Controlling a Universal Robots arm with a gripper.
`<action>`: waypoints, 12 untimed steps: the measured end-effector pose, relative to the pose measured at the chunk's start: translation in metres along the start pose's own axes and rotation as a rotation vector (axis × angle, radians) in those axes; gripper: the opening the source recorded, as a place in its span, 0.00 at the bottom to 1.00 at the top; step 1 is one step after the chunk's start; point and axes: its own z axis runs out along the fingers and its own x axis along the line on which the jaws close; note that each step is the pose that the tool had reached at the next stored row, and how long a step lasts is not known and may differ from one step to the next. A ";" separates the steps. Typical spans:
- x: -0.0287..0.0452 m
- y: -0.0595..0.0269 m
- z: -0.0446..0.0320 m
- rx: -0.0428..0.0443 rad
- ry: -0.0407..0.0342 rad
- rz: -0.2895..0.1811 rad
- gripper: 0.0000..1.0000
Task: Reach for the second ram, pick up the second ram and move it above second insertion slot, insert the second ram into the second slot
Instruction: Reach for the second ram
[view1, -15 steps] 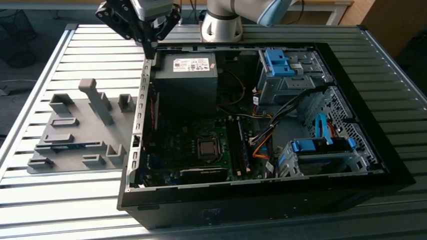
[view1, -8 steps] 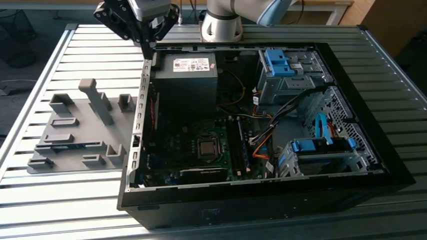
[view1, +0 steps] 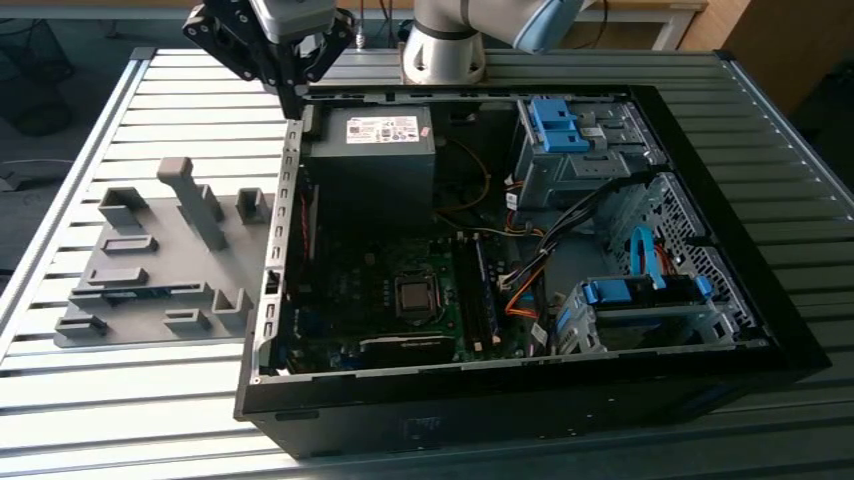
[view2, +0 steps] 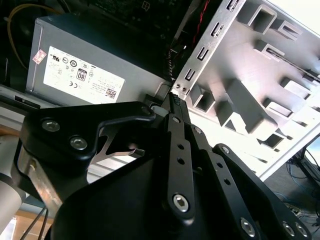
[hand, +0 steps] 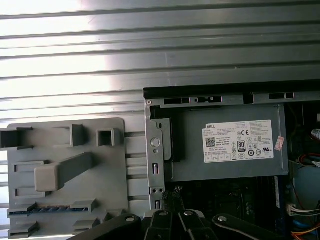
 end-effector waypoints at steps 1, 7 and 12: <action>0.0006 0.0000 0.0000 0.0001 0.0002 0.000 0.11; 0.0035 -0.0003 0.0003 0.0000 0.0007 0.000 0.11; 0.0048 -0.0004 0.0004 0.0000 0.0007 0.000 0.11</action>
